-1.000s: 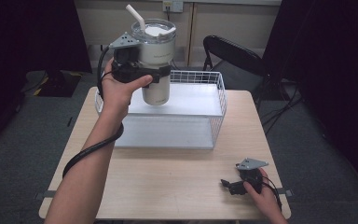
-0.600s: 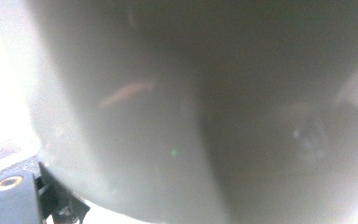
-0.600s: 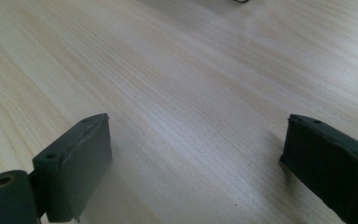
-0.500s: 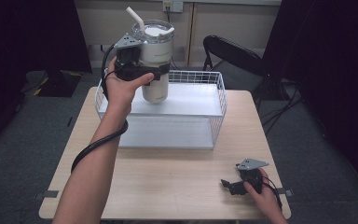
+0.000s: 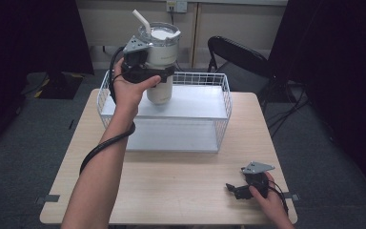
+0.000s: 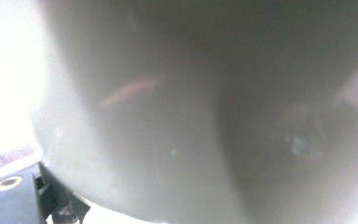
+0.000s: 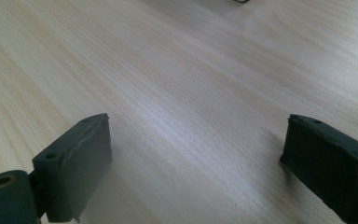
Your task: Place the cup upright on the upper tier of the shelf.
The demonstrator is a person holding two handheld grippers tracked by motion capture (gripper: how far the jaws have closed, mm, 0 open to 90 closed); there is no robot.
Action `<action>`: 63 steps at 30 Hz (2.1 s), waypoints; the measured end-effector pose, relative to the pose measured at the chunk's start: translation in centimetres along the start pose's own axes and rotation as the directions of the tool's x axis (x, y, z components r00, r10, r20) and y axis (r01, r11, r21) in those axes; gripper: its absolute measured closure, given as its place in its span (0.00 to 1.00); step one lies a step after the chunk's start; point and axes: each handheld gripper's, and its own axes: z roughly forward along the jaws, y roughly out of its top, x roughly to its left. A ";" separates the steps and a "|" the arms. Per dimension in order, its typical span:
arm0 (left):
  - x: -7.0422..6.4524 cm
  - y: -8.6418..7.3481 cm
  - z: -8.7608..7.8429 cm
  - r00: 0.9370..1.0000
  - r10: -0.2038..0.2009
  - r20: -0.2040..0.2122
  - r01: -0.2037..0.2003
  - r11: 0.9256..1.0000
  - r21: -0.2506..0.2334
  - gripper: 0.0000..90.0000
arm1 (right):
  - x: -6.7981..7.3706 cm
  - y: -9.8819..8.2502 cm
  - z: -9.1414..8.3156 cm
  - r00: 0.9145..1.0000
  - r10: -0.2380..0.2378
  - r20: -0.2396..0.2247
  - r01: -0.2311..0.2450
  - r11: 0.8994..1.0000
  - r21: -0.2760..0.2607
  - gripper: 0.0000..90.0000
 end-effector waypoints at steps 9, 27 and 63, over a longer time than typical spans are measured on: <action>0.4 -1.0 0.9 1.000 -0.017 -0.019 0.017 1.000 -0.011 0.11 | 0.0 0.0 0.0 1.000 0.000 0.000 0.000 1.000 0.000 0.08; 0.4 -1.7 1.9 0.999 0.001 -0.033 -0.001 1.000 0.000 0.11 | 0.0 0.0 0.0 1.000 -0.001 0.000 0.001 1.000 -0.001 0.08; 0.7 -1.9 3.3 0.998 0.003 -0.064 -0.004 1.000 -0.003 0.11 | 0.0 0.0 0.0 1.000 -0.001 -0.001 0.001 1.000 0.000 0.08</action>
